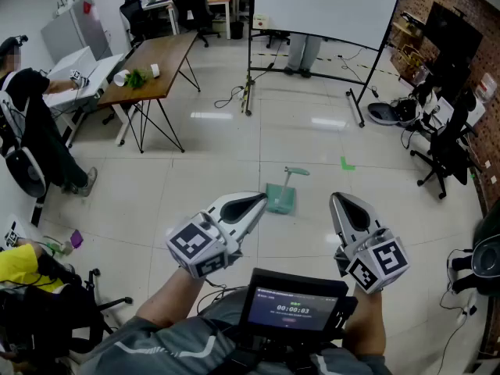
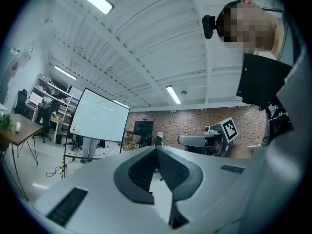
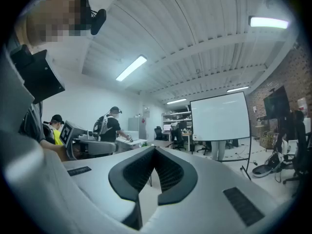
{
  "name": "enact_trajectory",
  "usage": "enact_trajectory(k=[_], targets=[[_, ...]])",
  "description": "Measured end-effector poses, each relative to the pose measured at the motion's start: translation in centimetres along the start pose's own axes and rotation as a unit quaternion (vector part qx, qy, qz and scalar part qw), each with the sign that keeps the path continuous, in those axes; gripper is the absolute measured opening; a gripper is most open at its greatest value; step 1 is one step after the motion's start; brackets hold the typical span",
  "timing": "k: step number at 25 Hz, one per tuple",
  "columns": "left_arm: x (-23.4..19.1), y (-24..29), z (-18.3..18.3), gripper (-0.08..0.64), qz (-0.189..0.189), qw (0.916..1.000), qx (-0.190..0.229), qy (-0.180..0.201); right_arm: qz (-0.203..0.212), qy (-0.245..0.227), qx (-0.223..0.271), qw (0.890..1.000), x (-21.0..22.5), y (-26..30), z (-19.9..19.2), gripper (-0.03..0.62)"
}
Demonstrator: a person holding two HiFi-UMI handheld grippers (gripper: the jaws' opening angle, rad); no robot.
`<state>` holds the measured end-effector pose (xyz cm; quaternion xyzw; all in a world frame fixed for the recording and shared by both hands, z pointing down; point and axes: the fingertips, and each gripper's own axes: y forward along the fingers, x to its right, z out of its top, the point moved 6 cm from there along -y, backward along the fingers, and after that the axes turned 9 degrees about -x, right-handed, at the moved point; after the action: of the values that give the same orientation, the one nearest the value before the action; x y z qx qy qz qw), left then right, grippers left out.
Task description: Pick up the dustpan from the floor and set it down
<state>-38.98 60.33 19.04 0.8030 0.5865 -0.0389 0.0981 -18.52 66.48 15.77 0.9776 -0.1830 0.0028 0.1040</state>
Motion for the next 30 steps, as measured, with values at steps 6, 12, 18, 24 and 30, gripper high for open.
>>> enact_trajectory(k=[6,12,18,24,30], targets=[[-5.2,0.3,0.7,0.026,0.000,1.0000,-0.003,-0.001,-0.002,0.008,-0.001,1.000,0.8,5.1,0.6,0.015],[-8.9,4.8,0.3,0.026,0.016,0.9999,-0.004,-0.002,0.009,0.014,0.000,1.000,6.5,9.1,-0.6,0.015],[-15.0,14.2,1.5,0.026,0.050,0.9987,0.005,0.002,0.046,-0.001,0.002,0.999,16.8,15.6,-0.3,0.015],[-19.3,25.0,5.2,0.026,0.098,0.9950,0.019,-0.002,0.126,-0.031,-0.015,0.991,28.0,20.9,1.9,0.047],[-23.9,32.9,8.7,0.026,0.126,0.9918,0.022,0.004,0.170,-0.029,-0.015,0.985,36.4,26.2,4.4,0.048]])
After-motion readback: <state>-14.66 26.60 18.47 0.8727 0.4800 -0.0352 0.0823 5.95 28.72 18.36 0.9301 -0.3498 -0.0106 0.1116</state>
